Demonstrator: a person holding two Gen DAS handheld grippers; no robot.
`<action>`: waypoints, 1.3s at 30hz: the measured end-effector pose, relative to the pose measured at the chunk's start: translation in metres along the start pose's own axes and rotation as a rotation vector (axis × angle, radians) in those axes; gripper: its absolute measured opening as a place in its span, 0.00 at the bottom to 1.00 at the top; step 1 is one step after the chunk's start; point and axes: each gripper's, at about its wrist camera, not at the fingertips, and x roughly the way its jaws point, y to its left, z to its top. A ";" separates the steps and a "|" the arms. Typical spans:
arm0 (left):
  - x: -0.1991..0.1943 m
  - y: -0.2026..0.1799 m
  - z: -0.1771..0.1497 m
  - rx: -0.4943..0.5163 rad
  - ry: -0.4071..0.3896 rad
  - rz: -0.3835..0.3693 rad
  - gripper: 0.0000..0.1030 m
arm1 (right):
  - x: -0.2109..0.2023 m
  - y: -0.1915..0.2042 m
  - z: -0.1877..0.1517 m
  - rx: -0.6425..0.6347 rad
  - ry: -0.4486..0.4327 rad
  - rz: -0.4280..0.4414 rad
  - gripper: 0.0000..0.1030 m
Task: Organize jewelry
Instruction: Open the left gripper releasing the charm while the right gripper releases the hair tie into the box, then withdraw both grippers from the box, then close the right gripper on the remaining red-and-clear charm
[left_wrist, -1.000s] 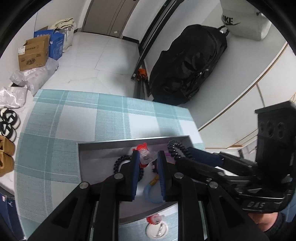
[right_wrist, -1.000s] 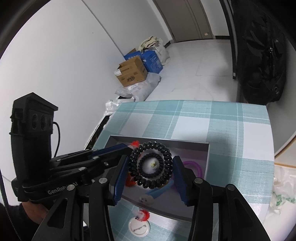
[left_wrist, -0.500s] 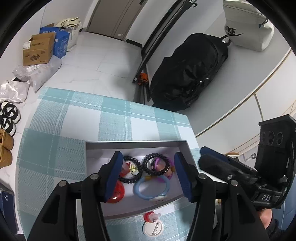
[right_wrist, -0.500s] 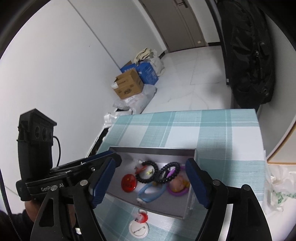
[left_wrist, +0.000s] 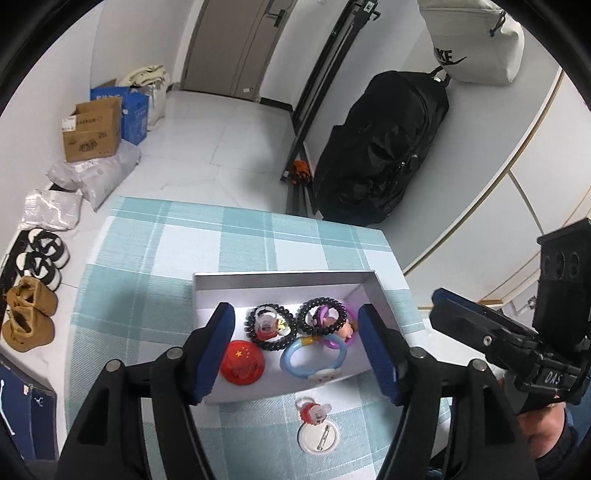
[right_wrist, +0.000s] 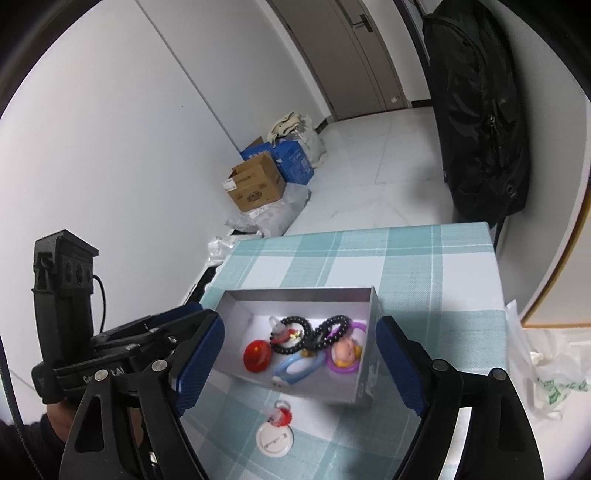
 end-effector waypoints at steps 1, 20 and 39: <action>-0.002 0.000 -0.001 -0.002 -0.002 0.014 0.65 | -0.002 0.001 -0.002 -0.004 0.000 -0.001 0.84; -0.024 0.001 -0.061 0.023 0.005 0.058 0.71 | -0.019 0.017 -0.050 -0.107 0.042 -0.052 1.00; -0.024 0.010 -0.088 0.046 0.057 0.138 0.72 | 0.028 0.017 -0.082 -0.042 0.230 -0.040 0.99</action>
